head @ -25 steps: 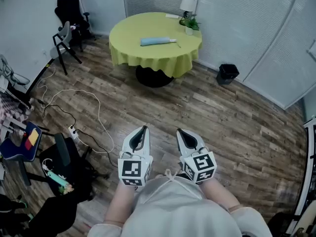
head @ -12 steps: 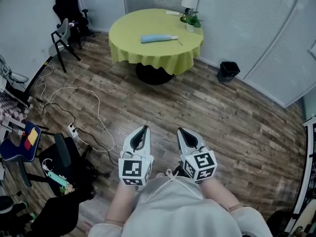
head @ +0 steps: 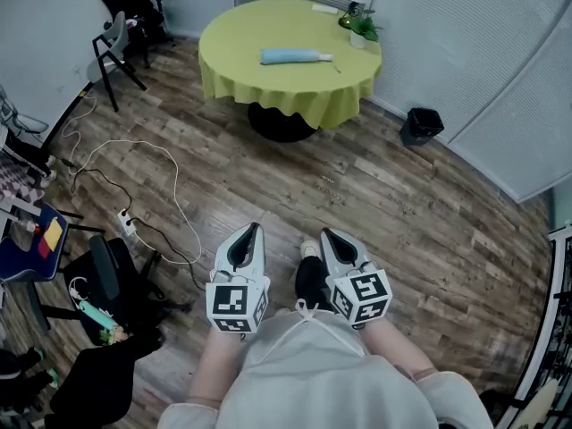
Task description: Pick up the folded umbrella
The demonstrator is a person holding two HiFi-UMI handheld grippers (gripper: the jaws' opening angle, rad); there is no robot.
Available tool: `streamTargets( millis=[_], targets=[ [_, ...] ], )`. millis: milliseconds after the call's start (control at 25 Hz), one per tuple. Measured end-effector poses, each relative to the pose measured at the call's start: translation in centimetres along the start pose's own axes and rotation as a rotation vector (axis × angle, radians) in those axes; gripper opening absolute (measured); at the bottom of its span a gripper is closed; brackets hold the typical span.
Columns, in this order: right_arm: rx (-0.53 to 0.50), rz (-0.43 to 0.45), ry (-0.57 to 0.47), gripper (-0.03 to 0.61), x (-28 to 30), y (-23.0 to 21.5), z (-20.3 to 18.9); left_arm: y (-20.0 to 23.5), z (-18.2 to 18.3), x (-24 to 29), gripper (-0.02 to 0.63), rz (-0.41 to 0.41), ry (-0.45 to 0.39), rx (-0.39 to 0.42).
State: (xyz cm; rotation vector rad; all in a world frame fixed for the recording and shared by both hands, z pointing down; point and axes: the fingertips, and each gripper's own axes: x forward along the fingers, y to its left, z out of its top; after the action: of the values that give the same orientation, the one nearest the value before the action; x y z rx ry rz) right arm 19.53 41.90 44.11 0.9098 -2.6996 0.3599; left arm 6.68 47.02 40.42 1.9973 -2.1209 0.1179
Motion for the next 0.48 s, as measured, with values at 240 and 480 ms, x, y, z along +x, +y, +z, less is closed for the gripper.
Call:
streamTargets(
  millis=[240,480],
  targets=[
    [0.008,0.05,0.002,0.0,6.4,-4.9,2.7,1.3,1.1,7.3,0.006,0.058,0.034,0.053],
    [-0.023,0.106,-0.019,0.0,13.3,-12.0,7.5,2.0,4.5,16.7,0.006,0.118,0.015,0.048]
  ],
)
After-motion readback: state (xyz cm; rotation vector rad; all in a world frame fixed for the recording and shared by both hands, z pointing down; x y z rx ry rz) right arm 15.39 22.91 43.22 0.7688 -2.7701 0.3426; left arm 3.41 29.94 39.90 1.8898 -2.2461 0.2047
